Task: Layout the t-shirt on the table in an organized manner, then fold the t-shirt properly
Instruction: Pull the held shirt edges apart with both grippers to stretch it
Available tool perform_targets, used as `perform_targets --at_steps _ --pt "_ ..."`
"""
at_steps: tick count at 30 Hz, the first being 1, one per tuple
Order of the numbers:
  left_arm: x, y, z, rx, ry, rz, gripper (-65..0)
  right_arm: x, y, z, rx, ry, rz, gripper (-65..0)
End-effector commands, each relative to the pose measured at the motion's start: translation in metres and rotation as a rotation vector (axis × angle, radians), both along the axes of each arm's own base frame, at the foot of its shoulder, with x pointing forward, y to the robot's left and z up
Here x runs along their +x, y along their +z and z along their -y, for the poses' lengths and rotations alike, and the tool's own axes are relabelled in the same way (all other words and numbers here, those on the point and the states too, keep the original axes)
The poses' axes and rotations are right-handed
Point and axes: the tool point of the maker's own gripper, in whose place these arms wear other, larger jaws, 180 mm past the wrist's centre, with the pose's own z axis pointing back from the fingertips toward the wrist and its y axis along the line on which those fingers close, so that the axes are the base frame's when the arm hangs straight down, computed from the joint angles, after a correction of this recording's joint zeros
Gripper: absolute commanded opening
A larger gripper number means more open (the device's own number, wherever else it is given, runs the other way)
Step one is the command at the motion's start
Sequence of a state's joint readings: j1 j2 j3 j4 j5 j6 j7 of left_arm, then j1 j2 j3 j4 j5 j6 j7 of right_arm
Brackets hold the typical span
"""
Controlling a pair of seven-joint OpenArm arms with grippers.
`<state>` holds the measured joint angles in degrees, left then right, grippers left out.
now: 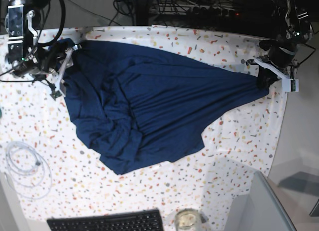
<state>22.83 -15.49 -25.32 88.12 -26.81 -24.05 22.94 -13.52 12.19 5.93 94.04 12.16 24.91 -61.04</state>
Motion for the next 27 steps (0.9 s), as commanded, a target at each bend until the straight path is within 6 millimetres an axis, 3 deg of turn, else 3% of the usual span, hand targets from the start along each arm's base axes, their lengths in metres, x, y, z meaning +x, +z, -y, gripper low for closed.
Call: perform_targets --at_steps 1,3,4,7,8,10,15,21,22,24,27 --pt "0.008 0.013 -0.004 0.012 -0.004 0.049 -65.0 0.005 0.005 0.003 -0.004 0.003 0.024 -37.2" --pt "0.008 0.013 -0.004 0.013 -0.004 0.049 -65.0 0.004 0.006 0.002 -0.005 0.005 0.024 -38.4" --pt "0.008 0.013 -0.004 0.013 -0.004 0.049 -65.0 0.003 0.006 0.003 -0.007 0.005 0.018 -42.0" --pt "0.008 0.013 -0.006 0.015 -0.002 0.049 -65.0 -0.002 0.010 0.002 -0.009 0.011 0.027 -62.4" --pt "0.008 0.014 -0.006 0.015 0.000 0.050 -65.0 -0.004 0.014 0.000 -0.010 0.017 0.040 -65.0" --pt "0.008 0.014 -0.007 0.017 0.000 0.050 -65.0 -0.011 0.023 0.000 -0.025 0.031 0.041 -62.7" --pt "0.008 0.016 -0.009 0.022 0.003 0.053 -65.0 -0.031 0.043 -0.007 -0.056 0.073 0.016 -65.0" --pt "0.010 0.016 -0.007 0.019 -0.003 0.056 -65.0 -0.050 0.029 -0.013 0.005 0.055 -0.057 -65.0" --pt "0.011 0.016 -0.007 0.019 -0.003 0.057 -65.0 -0.050 0.024 -0.012 0.014 0.046 -0.072 -64.1" --pt "0.011 0.016 -0.006 0.018 -0.005 0.058 -65.0 -0.047 0.018 -0.010 0.017 0.033 -0.090 -54.6" --pt "0.011 0.016 -0.006 0.018 -0.005 0.058 -65.0 -0.039 0.024 -0.002 0.014 -0.009 -0.060 -30.5"
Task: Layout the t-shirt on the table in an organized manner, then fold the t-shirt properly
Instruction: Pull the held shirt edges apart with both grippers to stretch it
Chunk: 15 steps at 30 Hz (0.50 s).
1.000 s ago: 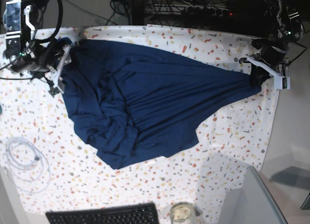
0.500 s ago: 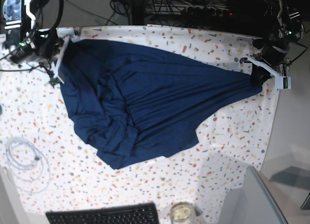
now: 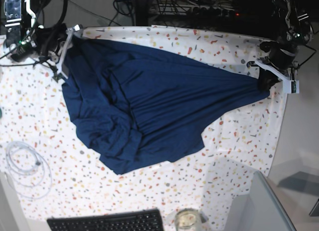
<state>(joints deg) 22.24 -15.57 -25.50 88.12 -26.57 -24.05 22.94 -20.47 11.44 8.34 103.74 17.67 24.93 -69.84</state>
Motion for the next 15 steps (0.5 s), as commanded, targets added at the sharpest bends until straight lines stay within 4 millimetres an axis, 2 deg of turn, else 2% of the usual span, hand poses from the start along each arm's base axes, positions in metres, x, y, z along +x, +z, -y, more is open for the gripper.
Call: perform_targets --at_steps 1,2,5,9,13,15 --pt "0.007 0.013 -0.004 0.012 -0.005 0.046 -65.0 0.010 0.010 0.009 -0.013 -0.037 0.047 -23.9" --pt "0.006 0.012 -0.004 0.012 -0.005 0.045 -65.0 0.014 0.015 0.012 -0.004 -0.090 0.074 -17.1" --pt "0.004 0.011 -0.004 0.012 -0.005 0.040 -65.0 0.018 0.025 0.033 -0.003 -0.248 0.123 -9.3" --pt "0.004 0.011 -0.004 0.012 -0.005 0.040 -65.0 0.015 0.022 0.057 0.015 -0.444 0.133 -8.4" --pt "0.004 0.012 -0.005 0.013 -0.006 0.040 -65.0 0.007 0.009 0.058 0.036 -0.491 0.056 -8.1" --pt "0.004 0.012 -0.005 0.013 -0.006 0.040 -65.0 0.007 0.006 0.052 0.077 -0.495 0.036 -8.0"
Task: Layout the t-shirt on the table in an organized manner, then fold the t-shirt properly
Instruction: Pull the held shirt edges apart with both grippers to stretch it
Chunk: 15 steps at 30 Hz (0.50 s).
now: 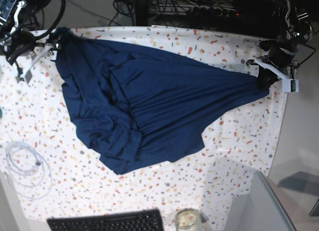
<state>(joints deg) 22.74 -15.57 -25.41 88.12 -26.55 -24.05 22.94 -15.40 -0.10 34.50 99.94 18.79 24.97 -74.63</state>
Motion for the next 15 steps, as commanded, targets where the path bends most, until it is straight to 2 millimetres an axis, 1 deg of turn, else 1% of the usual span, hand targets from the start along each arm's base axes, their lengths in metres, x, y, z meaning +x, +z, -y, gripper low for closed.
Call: perform_targets --at_steps 1,4,6,7,10,15 --pt "0.009 0.014 -0.005 0.014 -0.005 0.051 -65.0 0.010 0.006 -0.001 0.025 0.001 0.042 -8.0" --pt "0.008 0.014 -0.005 0.015 -0.005 0.050 -65.0 0.013 0.002 -0.022 0.158 -0.011 0.057 -8.0" --pt "0.008 0.014 -0.005 0.013 -0.003 0.050 -65.0 0.012 -0.006 -0.032 0.230 -0.032 0.052 -8.0" --pt "0.007 0.013 -0.005 0.013 -0.003 0.049 -65.0 0.016 -0.009 -0.036 0.258 -0.040 0.046 -8.1" --pt "0.004 0.011 -0.005 0.013 -0.003 0.039 -65.0 0.012 -0.023 -0.043 0.303 -0.058 0.000 -8.4" --pt "0.000 0.010 -0.006 0.014 -0.001 0.033 -65.0 0.012 -0.025 -0.048 0.319 -0.056 -0.006 -8.6"
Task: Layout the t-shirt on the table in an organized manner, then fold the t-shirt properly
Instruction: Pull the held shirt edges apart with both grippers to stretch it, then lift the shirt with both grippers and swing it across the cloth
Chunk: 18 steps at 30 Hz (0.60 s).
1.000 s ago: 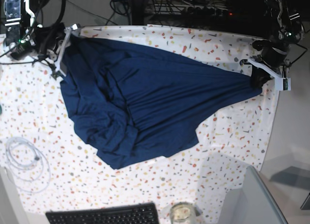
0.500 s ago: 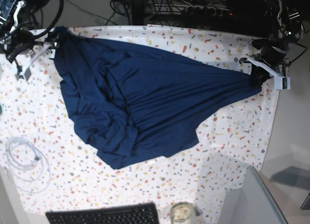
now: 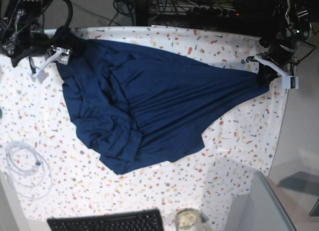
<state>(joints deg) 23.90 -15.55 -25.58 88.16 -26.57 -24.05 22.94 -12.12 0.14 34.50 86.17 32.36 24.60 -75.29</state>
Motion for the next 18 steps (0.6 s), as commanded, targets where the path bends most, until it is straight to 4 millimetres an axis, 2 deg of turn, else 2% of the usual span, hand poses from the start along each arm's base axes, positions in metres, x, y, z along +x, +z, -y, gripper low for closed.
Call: perform_targets --at_steps 1,4,6,8,12,13,15,18 --pt "0.008 0.013 -0.005 0.013 -0.003 0.050 -65.0 0.006 0.005 0.001 0.000 0.011 0.022 -8.6" --pt "0.008 0.013 -0.004 0.011 -0.007 0.048 -65.0 0.012 0.005 -0.005 0.016 0.006 0.033 -8.9" --pt "0.008 0.013 -0.003 0.010 -0.007 0.050 -65.0 0.013 0.002 -0.008 0.027 0.002 0.027 -12.8" --pt "0.009 0.014 -0.003 0.012 -0.009 0.054 -65.0 0.016 0.000 -0.008 0.037 -0.007 0.022 -25.2" --pt "0.011 0.017 -0.002 0.014 -0.013 0.062 -65.0 0.020 0.002 -0.004 0.032 0.001 0.023 -62.4" --pt "0.014 0.022 -0.001 0.018 -0.019 0.074 -65.0 0.020 0.003 0.003 0.015 0.008 0.018 -65.0" --pt "0.020 0.033 0.003 0.028 -0.035 0.104 -65.0 0.028 0.009 0.012 -0.002 0.024 0.021 -63.0" --pt "0.029 0.046 0.009 0.048 -0.069 0.105 -65.0 0.046 0.020 0.028 -0.035 0.040 0.042 -65.0"
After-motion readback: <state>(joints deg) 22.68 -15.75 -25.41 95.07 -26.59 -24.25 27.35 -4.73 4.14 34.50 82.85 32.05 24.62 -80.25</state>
